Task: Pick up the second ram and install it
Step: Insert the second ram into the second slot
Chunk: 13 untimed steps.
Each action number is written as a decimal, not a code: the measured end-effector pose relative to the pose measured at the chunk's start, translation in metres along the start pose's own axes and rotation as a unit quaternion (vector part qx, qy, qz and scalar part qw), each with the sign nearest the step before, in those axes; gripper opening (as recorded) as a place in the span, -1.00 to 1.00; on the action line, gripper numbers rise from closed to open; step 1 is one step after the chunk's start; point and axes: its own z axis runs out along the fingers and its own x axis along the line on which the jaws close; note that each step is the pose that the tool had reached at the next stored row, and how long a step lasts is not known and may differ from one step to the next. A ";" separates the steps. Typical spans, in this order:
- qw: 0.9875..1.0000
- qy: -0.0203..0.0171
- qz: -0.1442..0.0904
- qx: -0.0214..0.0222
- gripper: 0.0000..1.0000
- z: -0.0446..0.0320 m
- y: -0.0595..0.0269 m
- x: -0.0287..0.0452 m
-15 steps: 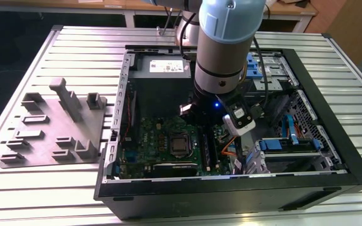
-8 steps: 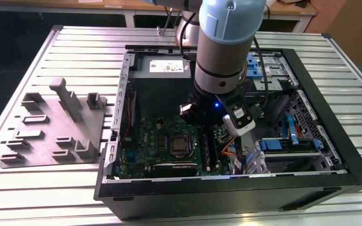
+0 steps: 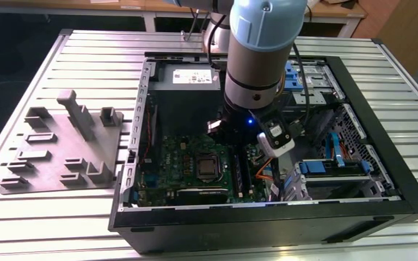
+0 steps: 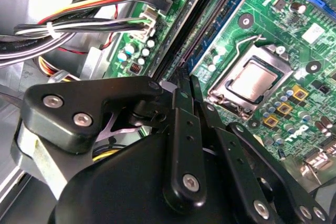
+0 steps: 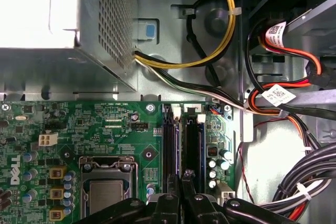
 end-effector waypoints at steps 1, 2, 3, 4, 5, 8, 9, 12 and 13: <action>1.000 0.000 0.000 0.000 -0.73 0.0004 0.0000 0.0000; 1.000 0.000 0.000 0.000 -0.73 0.0008 -0.0001 0.0000; 1.000 0.000 0.000 0.000 -0.73 0.0012 -0.0002 0.0001; 1.000 0.000 0.000 0.000 -0.73 0.0018 -0.0003 0.0001; 1.000 0.000 0.000 0.000 -0.73 0.0024 -0.0004 0.0002; 1.000 0.000 0.000 0.000 -0.73 0.0042 -0.0007 0.0004; 1.000 0.000 0.000 0.000 -0.73 0.0047 -0.0007 0.0004; 1.000 0.000 0.000 0.000 -0.73 0.0063 -0.0009 0.0006; 1.000 0.000 0.000 0.000 -0.73 0.0068 -0.0009 0.0007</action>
